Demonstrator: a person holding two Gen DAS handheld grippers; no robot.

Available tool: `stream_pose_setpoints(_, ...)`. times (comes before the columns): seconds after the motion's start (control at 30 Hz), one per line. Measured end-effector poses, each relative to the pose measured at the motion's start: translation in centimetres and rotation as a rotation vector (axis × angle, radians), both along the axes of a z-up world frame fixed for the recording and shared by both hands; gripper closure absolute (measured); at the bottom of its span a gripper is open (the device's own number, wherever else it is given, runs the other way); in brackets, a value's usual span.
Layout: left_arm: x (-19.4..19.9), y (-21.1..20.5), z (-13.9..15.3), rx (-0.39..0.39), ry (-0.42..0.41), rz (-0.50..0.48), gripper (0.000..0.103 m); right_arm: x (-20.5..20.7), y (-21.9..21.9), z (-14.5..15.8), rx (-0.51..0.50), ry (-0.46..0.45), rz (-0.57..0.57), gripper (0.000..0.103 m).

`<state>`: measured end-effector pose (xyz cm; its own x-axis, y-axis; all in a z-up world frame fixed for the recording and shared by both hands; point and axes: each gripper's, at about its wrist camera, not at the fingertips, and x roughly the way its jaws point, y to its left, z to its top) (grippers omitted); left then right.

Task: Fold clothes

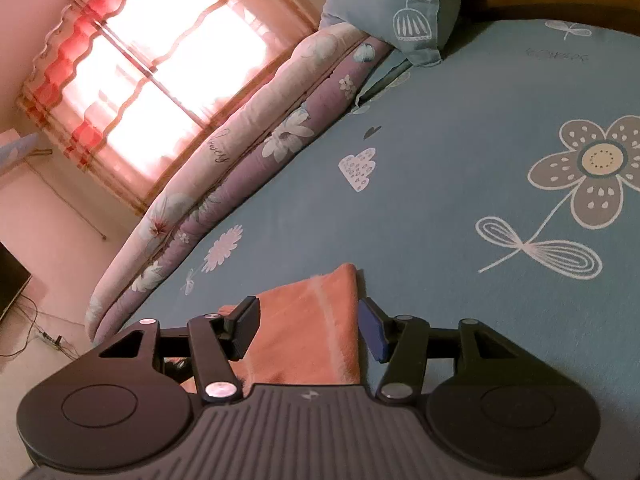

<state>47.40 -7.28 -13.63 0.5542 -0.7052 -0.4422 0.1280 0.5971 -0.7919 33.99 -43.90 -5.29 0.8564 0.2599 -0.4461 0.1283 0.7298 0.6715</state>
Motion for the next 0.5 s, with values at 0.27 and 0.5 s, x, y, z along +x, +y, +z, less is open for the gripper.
stream_pose_setpoints(0.27,-1.0,4.3,0.6,0.08,0.048,0.153,0.026,0.0,0.2,0.1,-0.002,0.003,0.002,0.042)
stream_pose_setpoints(0.5,0.1,-7.7,-0.4,0.111,-0.014,-0.103,0.023,0.3,0.8,0.1,-0.028,0.014,0.011,0.041)
